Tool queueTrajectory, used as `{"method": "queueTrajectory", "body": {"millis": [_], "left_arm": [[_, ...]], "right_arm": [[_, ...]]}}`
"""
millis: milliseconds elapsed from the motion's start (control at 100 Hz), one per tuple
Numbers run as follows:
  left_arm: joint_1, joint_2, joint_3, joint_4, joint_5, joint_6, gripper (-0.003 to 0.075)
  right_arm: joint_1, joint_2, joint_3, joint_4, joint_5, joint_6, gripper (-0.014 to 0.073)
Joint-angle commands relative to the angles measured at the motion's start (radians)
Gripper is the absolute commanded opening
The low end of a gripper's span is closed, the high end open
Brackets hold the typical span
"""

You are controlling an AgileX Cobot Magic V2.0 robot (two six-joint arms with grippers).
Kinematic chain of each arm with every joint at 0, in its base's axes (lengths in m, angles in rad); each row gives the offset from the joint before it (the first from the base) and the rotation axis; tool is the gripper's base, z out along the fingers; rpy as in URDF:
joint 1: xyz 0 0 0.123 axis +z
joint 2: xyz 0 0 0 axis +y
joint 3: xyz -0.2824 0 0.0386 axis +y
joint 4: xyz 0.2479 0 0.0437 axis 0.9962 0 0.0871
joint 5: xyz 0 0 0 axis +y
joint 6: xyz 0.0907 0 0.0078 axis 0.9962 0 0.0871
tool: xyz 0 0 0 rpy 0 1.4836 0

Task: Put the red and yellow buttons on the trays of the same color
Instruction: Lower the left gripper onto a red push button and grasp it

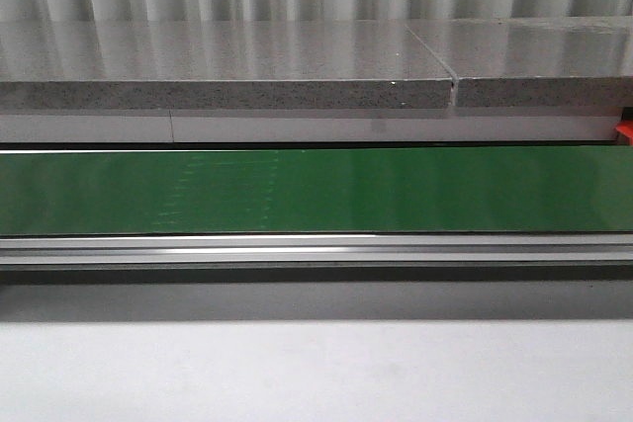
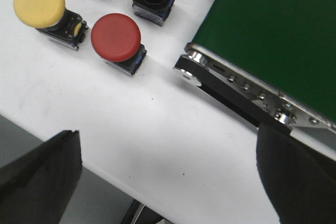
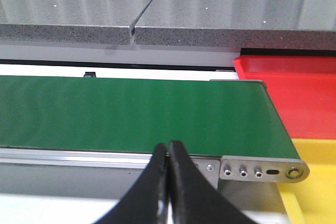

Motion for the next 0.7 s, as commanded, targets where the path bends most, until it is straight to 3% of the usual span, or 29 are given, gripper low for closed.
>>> {"method": "queueTrajectory", "body": {"millis": [0, 300, 690], "left_arm": [[0.038, 0.032, -0.034, -0.007, -0.075, -0.012, 0.0636], [0.169, 0.144, -0.034, -0.024, -0.157, -0.023, 0.0636], [0.199, 0.300, -0.034, -0.035, -0.276, -0.023, 0.0636]], "right_arm": [[0.000, -0.009, -0.015, -0.006, -0.084, 0.000, -0.0092], [0.000, -0.009, -0.015, -0.006, -0.084, 0.000, -0.0092], [0.000, -0.009, -0.015, -0.006, -0.084, 0.000, -0.0092]]}}
